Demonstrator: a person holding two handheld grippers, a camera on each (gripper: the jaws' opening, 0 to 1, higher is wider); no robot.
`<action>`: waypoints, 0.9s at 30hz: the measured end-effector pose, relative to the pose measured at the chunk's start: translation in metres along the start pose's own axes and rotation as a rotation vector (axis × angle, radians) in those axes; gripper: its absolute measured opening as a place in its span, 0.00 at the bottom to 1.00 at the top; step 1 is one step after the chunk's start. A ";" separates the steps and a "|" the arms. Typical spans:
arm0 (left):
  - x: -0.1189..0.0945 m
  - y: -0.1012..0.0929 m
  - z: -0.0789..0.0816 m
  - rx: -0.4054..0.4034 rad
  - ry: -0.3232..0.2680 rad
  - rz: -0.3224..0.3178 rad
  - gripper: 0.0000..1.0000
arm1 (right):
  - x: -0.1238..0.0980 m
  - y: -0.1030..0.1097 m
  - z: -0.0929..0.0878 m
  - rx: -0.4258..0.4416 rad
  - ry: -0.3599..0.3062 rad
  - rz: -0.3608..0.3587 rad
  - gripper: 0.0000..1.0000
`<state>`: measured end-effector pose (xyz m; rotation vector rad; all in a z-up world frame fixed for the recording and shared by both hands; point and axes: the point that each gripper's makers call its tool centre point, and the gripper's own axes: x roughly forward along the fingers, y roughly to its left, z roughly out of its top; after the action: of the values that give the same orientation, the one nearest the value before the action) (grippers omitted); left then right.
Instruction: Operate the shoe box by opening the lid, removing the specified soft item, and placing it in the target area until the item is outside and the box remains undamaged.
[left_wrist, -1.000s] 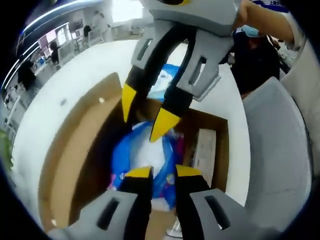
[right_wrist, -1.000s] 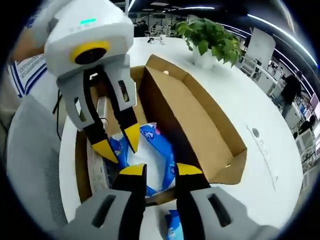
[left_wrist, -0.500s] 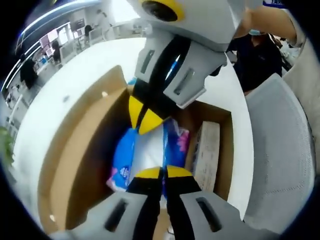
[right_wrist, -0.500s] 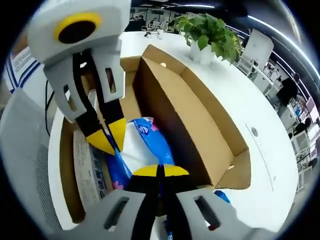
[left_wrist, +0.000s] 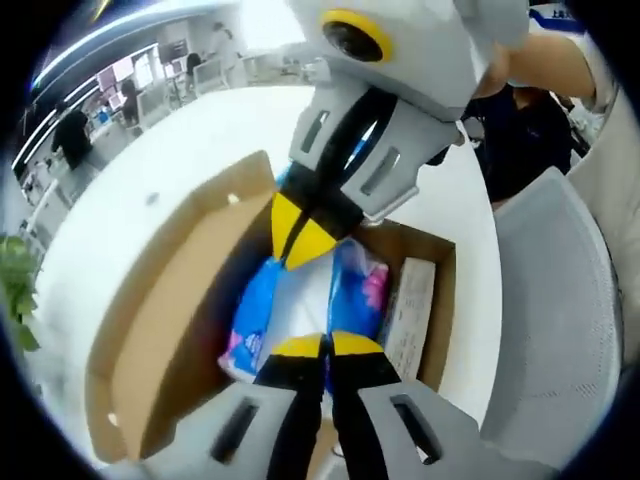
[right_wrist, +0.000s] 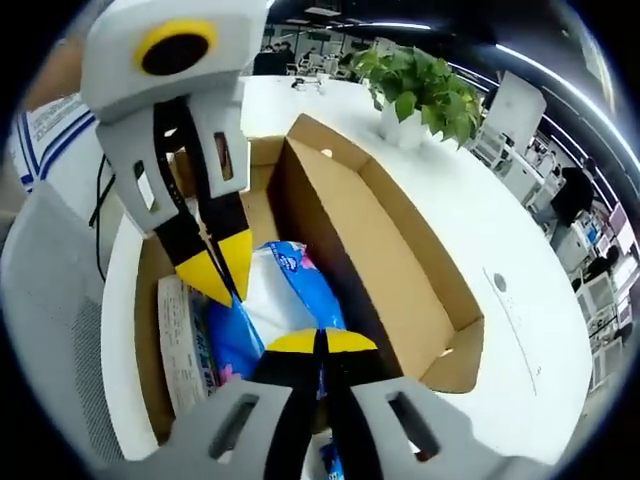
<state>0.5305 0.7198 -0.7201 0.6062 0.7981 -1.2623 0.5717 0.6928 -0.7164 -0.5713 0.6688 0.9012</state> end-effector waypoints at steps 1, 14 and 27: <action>-0.003 0.001 0.002 -0.001 -0.006 0.005 0.00 | -0.002 -0.001 0.003 0.000 -0.006 -0.004 0.00; -0.038 0.000 0.033 0.014 -0.043 0.026 0.00 | -0.035 -0.011 0.033 0.022 -0.089 -0.003 0.00; -0.061 -0.012 0.081 0.022 -0.069 0.015 0.00 | -0.084 -0.027 0.052 0.038 -0.146 -0.020 0.00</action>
<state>0.5271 0.6902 -0.6223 0.5822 0.7215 -1.2729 0.5714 0.6720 -0.6163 -0.4723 0.5460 0.9008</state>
